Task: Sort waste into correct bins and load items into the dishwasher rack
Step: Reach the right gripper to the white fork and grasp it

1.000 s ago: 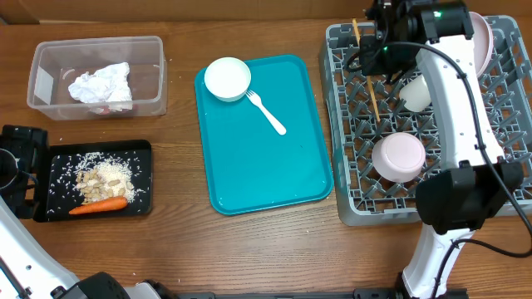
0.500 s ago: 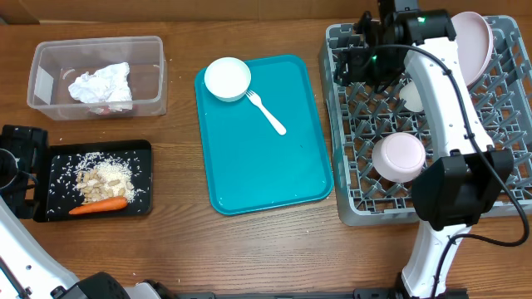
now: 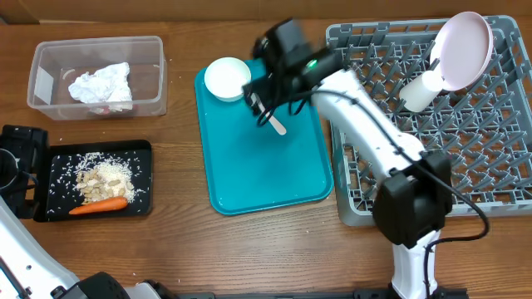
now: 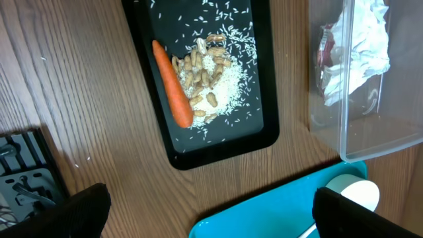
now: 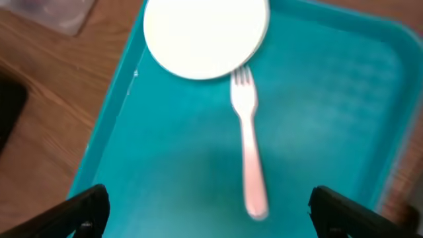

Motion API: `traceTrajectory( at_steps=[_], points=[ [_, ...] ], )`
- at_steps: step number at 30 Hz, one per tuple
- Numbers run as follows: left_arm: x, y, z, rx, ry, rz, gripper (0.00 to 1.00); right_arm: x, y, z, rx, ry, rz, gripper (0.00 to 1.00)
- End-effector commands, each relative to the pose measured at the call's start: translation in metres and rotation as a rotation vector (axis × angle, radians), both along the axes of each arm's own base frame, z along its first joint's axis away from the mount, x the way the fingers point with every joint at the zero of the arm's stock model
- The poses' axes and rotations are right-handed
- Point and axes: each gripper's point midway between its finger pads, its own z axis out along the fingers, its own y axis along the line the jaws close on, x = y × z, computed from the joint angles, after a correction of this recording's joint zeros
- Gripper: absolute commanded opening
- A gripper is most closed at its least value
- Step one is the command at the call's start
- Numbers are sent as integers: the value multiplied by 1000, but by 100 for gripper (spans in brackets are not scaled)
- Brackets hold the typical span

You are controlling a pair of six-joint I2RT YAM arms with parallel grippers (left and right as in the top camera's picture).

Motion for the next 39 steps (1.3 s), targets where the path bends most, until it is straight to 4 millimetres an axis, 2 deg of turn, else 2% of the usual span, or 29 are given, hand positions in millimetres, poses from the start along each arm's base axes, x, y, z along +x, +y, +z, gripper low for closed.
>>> traceTrajectory(
  at_steps=[1,2,6,12,18,21,25,28,34,38,39],
  points=[
    [-1,0,-1,1,5,9,100,4,-18,-39,-62,1,-71,100],
    [-1,0,-1,1,5,9,100,4,-18,-55,-62,1,-70,100],
    [-1,0,-1,1,5,9,100,4,-20,-84,-63,4,-74,100],
    [-1,0,-1,1,5,9,100,-1,-18,-111,-77,51,-62,100],
    [-1,0,-1,1,5,9,100,-16,-14,-162,-133,135,-38,95],
    [-1,0,-1,1,5,9,100,-22,-15,-180,-163,165,-34,93],
    [-1,0,-1,1,5,9,100,-28,-23,-184,-214,178,-41,77],
    [-1,0,-1,1,5,9,100,-34,-30,-186,-244,199,-44,53],
    [-1,0,-1,1,5,9,99,-45,-36,-188,-266,253,-70,28],
    [-1,0,-1,1,5,9,100,-50,-37,-183,-256,301,-126,7],
    [-1,0,-1,1,5,9,100,-50,-36,-181,-250,311,-133,6]
  ],
)
